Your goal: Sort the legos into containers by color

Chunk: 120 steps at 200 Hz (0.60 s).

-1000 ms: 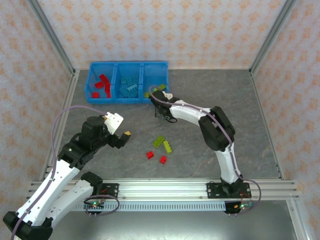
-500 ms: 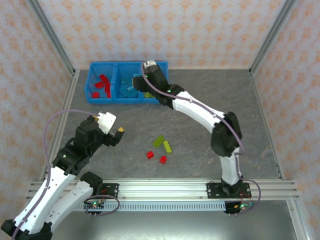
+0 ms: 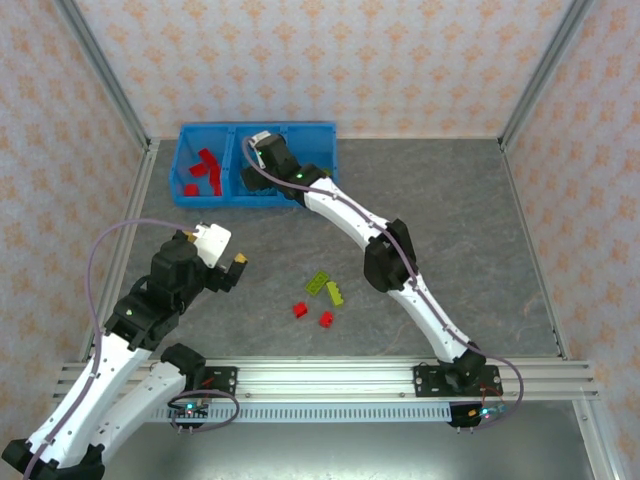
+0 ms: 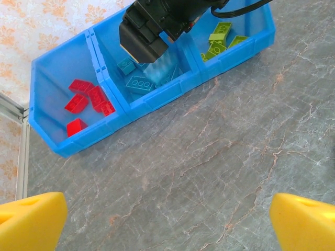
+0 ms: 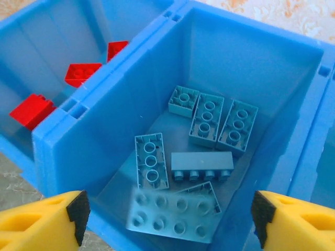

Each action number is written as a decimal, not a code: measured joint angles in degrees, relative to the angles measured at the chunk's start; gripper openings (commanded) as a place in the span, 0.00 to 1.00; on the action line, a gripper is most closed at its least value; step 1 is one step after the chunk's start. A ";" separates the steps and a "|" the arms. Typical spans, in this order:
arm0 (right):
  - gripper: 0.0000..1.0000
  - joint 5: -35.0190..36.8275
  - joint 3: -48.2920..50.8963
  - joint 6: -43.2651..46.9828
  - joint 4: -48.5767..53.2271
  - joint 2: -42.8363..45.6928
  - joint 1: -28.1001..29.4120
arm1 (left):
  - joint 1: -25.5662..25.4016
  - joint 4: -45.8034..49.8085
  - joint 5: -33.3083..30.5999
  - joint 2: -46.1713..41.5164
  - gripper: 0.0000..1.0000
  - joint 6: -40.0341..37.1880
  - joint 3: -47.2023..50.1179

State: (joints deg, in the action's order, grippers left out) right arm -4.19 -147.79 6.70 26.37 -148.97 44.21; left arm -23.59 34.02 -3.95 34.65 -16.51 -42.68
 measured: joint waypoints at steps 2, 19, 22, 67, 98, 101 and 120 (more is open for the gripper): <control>0.83 -0.15 -0.13 0.24 0.00 0.00 0.00 | 0.00 0.00 0.02 0.00 1.00 -0.04 0.00; 0.83 -0.59 -0.63 1.55 0.44 0.42 0.02 | 0.00 0.00 0.00 0.39 1.00 -0.09 0.00; 0.83 -0.61 -0.63 1.62 0.68 0.52 0.02 | 0.00 0.00 0.00 0.48 1.00 -0.09 0.00; 0.82 -1.03 7.21 0.61 5.99 11.30 -0.09 | 0.00 -2.08 0.76 1.14 1.00 1.31 2.08; 0.84 -1.70 33.14 -4.28 4.33 35.19 -1.49 | 0.00 -1.68 5.81 5.35 1.00 6.84 0.52; 0.84 -1.90 35.91 -4.94 3.67 37.79 -1.73 | 0.00 -1.44 6.23 6.19 0.99 7.69 -0.07; 0.86 -2.25 52.09 -8.41 1.90 54.14 -3.63 | -0.55 0.04 9.49 11.58 0.96 13.66 -4.81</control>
State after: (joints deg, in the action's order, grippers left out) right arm -6.44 -95.70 -1.72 28.27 -94.83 40.58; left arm -24.14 34.06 5.54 46.24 -2.85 -47.48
